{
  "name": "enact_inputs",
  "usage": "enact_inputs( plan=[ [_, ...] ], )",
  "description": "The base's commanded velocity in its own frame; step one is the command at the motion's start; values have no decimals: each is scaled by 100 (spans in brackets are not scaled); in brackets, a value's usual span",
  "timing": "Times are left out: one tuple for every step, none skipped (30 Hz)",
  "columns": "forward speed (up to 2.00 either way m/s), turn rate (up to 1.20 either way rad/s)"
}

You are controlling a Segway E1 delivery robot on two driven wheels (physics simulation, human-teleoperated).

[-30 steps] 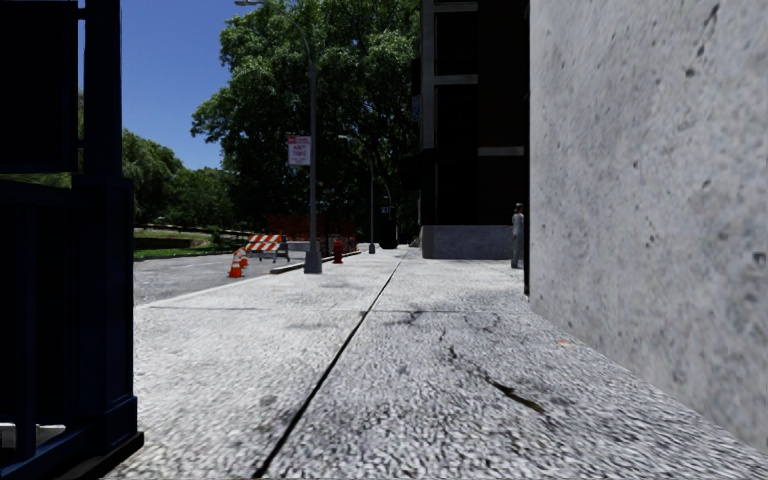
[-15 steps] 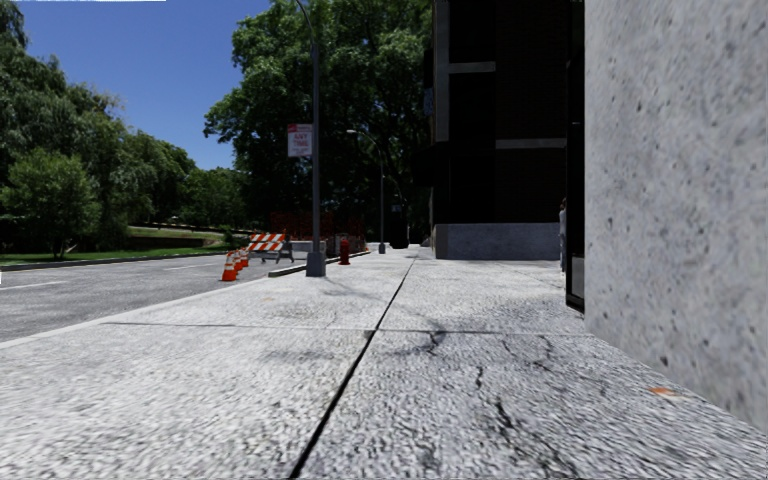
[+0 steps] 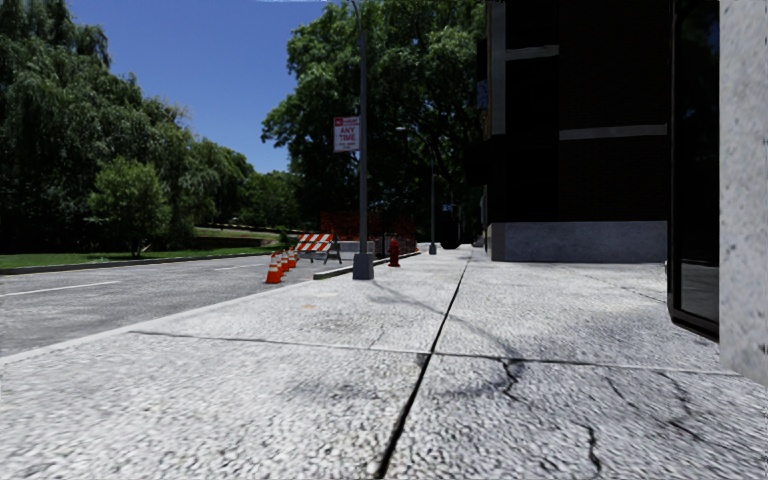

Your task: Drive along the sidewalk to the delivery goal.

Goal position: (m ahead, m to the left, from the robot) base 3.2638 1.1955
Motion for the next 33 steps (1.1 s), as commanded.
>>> enact_inputs(
  plan=[
    [127, 45],
    [127, 45],
    [127, 45],
    [127, 45],
    [127, 45],
    [126, 45],
    [126, 45],
    [124, 45],
    [118, 45],
    [118, 45],
    [105, 45],
    [102, 45],
    [101, 45],
    [101, 45],
    [101, 45],
    [101, 45],
    [101, 45],
    [101, 45],
    [101, 45],
    [101, 45],
    [100, 45],
    [100, 45],
    [100, 45],
    [100, 44],
    [100, 43],
    [100, 43],
    [100, 41],
    [100, 41],
    [100, 41],
    [101, 40],
    [103, 40],
    [106, 39],
    [106, 39]
  ],
)
